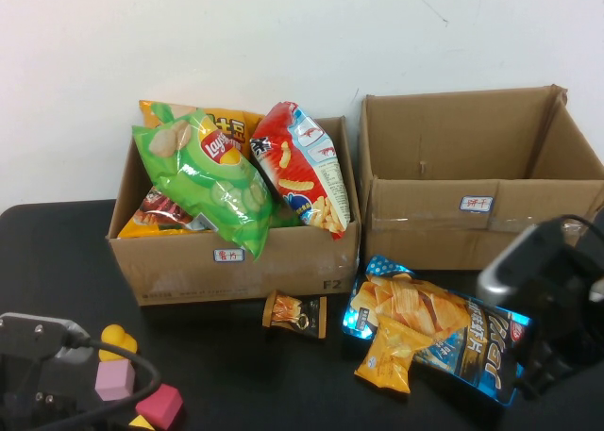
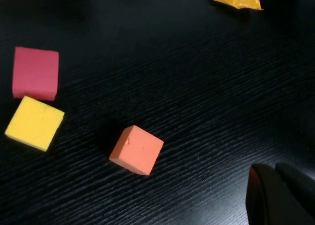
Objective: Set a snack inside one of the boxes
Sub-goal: Pick up the potato chip
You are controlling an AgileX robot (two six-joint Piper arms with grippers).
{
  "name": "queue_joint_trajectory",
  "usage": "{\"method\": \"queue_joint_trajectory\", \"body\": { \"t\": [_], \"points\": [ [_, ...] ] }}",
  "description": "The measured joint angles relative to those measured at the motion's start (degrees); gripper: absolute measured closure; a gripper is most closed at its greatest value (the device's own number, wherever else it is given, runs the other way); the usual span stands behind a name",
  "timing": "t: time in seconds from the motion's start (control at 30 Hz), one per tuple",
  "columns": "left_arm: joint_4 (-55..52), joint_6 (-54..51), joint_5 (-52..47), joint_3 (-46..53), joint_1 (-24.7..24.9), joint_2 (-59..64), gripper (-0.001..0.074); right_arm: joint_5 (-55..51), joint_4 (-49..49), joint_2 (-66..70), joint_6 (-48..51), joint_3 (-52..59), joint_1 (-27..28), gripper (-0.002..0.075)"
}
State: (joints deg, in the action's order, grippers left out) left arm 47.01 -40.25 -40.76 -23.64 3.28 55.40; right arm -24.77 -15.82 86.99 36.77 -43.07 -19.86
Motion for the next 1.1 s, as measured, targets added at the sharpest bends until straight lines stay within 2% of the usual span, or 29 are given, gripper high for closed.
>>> {"method": "queue_joint_trajectory", "body": {
  "t": [0.07,0.13,0.3,0.33,0.4,0.67,0.97,1.03,1.1],
  "points": [
    [0.1,-0.1,0.0,0.0,0.0,0.0,0.0736,-0.5,2.4,3.9,0.0,-3.0,-0.8,0.0690],
    [0.3,-0.5,0.0,0.0,0.0,0.0,0.0736,-2.1,3.7,8.3,-0.1,-6.6,-1.0,0.0603],
    [0.6,-0.7,0.0,0.0,0.0,0.0,0.0736,-3.8,4.5,16.2,-1.1,-11.8,-1.0,0.0205],
    [0.5,-0.8,0.0,0.0,0.0,0.0,0.0736,-3.6,4.5,17.5,-1.1,-12.5,-1.0,0.0145],
    [0.5,-1.0,0.0,0.0,0.0,0.0,0.0736,-1.6,5.2,19.6,-0.8,-13.3,-1.0,0.0081],
    [0.6,-1.5,0.9,0.0,0.0,0.0,0.0736,9.3,8.7,25.7,-0.8,-13.6,-1.0,0.0037],
    [0.8,-1.5,1.3,0.0,0.0,0.0,0.0736,12.6,8.0,31.2,-2.1,-14.0,-1.0,0.0038],
    [1.0,-1.5,1.3,0.0,0.0,0.0,0.0736,13.1,7.9,31.4,-3.6,-14.1,-1.0,0.0076],
    [1.0,-1.7,1.3,0.0,0.0,0.0,0.0736,13.1,7.9,31.4,-5.9,-14.1,-1.0,0.0155]
  ]
}}
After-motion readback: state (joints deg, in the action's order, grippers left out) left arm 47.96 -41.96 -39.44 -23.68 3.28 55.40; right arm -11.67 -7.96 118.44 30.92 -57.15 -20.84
